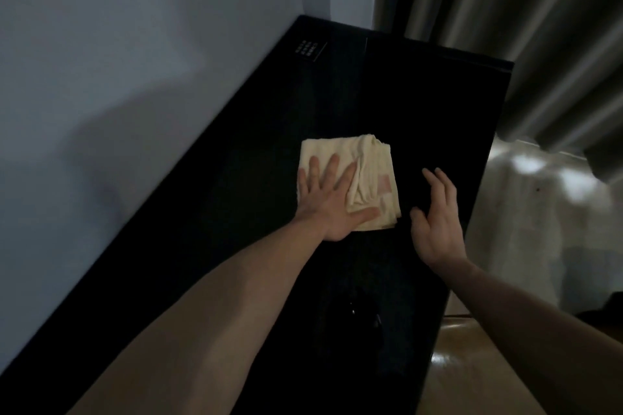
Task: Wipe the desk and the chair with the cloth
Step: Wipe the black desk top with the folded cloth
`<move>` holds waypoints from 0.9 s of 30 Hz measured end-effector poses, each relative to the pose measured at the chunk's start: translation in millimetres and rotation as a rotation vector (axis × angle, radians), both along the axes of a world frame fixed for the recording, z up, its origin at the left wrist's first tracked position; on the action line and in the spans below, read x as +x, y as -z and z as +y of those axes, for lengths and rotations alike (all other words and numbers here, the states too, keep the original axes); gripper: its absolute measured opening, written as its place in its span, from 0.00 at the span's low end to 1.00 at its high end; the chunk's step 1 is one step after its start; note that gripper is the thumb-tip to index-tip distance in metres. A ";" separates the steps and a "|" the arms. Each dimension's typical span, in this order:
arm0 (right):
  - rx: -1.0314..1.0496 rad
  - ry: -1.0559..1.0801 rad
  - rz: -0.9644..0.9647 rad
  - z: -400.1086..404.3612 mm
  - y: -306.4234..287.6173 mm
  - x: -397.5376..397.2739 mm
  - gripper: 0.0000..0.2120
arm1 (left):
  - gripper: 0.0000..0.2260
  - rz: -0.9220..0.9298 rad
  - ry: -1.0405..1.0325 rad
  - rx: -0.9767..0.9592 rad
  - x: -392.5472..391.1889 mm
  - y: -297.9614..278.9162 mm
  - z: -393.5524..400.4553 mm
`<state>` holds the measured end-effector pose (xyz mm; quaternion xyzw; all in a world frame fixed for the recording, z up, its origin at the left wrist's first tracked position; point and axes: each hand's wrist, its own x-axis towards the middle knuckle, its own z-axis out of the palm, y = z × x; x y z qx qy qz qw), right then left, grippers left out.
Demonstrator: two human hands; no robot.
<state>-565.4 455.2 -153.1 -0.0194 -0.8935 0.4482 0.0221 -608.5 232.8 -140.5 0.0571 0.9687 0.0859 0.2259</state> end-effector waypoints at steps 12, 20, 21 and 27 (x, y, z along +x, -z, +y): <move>0.035 -0.110 -0.105 -48.5 -20.9 131.0 0.28 | 0.48 -0.063 0.169 -0.004 191.0 -6.3 -31.0; 0.474 -0.413 -0.313 -114.5 -36.5 144.0 0.44 | 0.47 -0.055 -0.248 0.134 282.8 -49.2 -138.5; 0.512 -0.422 -0.380 -123.4 -38.9 138.9 0.49 | 0.51 -0.068 -0.364 0.064 299.4 -49.8 -167.2; 0.673 -0.381 -0.476 -154.9 -24.3 121.4 0.57 | 0.55 -0.326 -0.889 -0.172 425.0 -46.0 -309.3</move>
